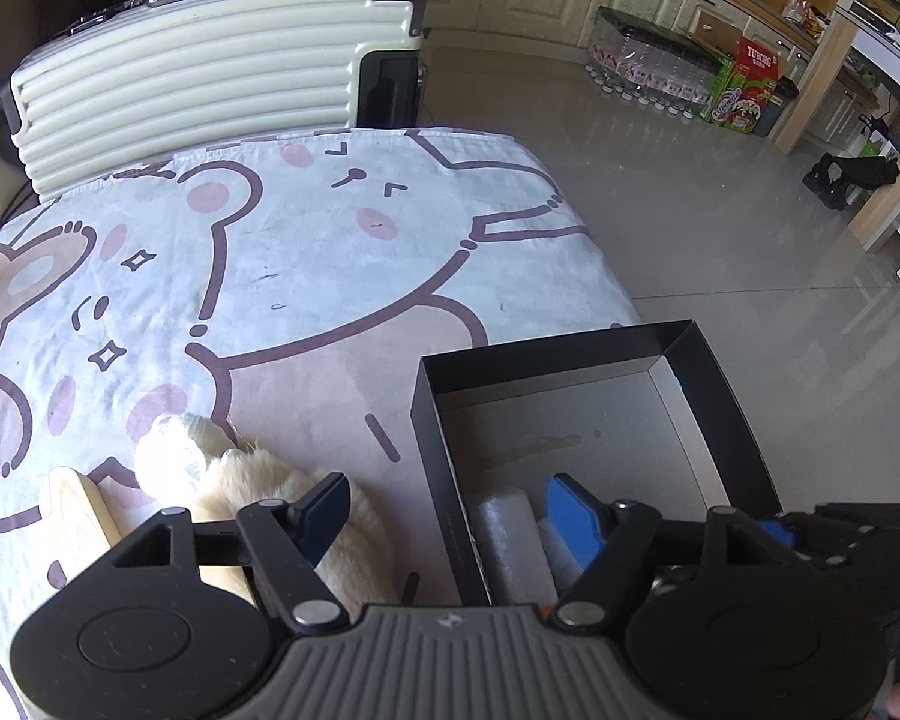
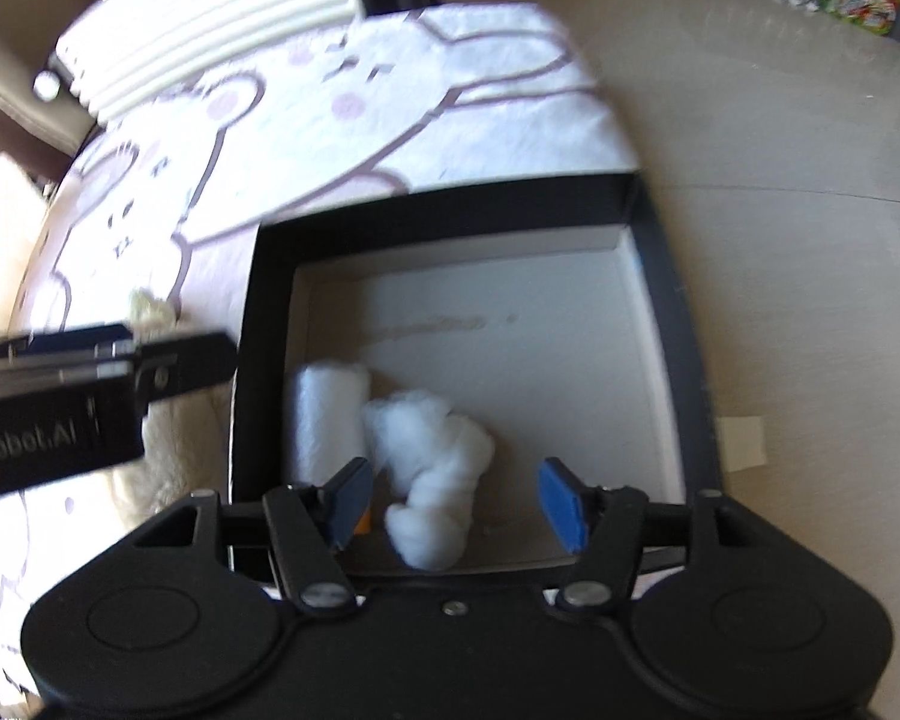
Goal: Organize objects
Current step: 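Lower both held items into the black box and open both tools, then withdraw both tools from the box back toward the remaining objects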
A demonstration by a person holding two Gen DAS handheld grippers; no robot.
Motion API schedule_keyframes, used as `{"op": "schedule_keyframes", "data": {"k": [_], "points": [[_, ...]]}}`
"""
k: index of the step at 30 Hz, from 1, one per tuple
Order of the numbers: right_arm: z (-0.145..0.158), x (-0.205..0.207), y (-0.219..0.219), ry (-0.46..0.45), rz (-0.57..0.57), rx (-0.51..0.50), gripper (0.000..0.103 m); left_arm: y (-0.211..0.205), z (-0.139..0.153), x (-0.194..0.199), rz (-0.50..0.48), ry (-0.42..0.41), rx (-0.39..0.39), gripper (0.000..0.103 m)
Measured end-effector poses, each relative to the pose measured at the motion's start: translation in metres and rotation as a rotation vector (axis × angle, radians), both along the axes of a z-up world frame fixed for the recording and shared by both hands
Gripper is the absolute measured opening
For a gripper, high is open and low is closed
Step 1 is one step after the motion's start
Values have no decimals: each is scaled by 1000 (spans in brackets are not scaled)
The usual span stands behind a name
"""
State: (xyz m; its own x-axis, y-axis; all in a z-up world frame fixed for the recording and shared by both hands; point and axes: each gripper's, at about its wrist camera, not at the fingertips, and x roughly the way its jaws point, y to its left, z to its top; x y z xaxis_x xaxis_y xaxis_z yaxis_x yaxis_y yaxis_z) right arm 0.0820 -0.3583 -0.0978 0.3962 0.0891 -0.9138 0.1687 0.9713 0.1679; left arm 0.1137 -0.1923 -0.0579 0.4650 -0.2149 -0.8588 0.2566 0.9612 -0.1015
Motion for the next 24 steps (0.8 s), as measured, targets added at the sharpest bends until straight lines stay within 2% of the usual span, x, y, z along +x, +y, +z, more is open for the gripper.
{"op": "schedule_keyframes", "data": {"k": [12, 24], "points": [[31, -27, -21, -101, -112, -43, 67, 2, 7, -13, -4, -9, 56, 82], [53, -52, -25, -159, -151, -99, 72, 11, 19, -28, 19, -29, 86, 89]]}}
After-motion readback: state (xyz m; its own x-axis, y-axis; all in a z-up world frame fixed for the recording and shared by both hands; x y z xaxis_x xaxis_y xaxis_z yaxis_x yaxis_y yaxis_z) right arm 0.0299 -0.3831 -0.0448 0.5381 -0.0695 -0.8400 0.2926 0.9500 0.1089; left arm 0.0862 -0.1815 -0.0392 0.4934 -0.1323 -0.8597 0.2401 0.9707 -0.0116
